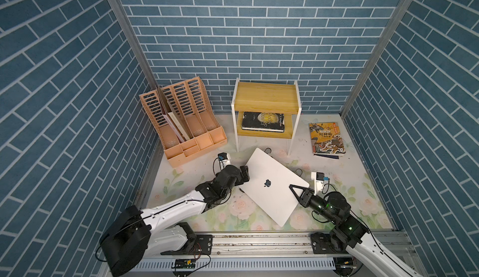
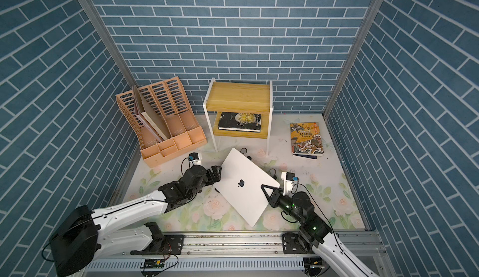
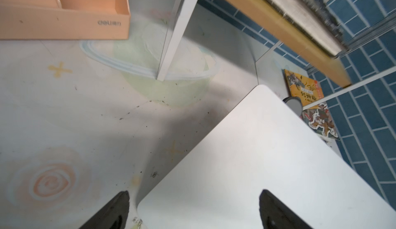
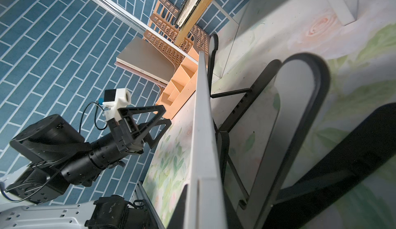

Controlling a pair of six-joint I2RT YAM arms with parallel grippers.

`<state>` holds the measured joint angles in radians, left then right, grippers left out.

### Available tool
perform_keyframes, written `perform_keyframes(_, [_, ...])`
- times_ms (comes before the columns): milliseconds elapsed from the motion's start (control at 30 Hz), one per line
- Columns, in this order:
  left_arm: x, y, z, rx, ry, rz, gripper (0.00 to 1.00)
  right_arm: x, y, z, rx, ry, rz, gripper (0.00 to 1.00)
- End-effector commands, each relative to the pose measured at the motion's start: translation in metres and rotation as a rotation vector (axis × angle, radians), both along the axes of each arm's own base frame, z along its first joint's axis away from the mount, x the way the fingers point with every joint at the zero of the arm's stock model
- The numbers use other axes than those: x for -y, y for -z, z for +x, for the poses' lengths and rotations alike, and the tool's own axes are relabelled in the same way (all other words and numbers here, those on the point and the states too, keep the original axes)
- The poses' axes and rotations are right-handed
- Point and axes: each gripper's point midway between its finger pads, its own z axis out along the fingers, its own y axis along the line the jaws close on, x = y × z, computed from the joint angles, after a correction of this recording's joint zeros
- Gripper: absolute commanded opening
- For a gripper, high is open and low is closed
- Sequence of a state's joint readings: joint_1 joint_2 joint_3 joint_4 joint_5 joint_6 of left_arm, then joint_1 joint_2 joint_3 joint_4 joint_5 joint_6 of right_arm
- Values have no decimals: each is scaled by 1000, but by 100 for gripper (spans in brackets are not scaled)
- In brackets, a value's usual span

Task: Close the laptop lid and set it aside
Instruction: Pick up the laptop from the computer stand.

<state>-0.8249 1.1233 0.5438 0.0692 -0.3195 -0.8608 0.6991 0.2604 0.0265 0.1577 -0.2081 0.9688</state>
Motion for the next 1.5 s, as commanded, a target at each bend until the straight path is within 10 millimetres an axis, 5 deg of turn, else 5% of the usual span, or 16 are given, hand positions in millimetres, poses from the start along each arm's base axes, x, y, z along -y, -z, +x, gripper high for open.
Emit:
perform_keyframes(0, [-20,-28,-3,89,-48,0,98,-6,-81,-6,170,-49,169,0])
perform_keyframes(367, [-61,-98,-30,321,-97,-188,99,-5,-133,-14,245,-80,283,0])
perform_keyframes(933, [-88,-111,-42,373,-160,-224,99,-2,-178,-19,318,-85,343,0])
perform_keyframes(1200, [-122,-144,-61,475,-225,-285,99,0,-215,-32,421,-133,426,0])
perform_keyframes(1467, [-152,-168,-80,543,-272,-362,99,23,-270,-43,580,-83,590,0])
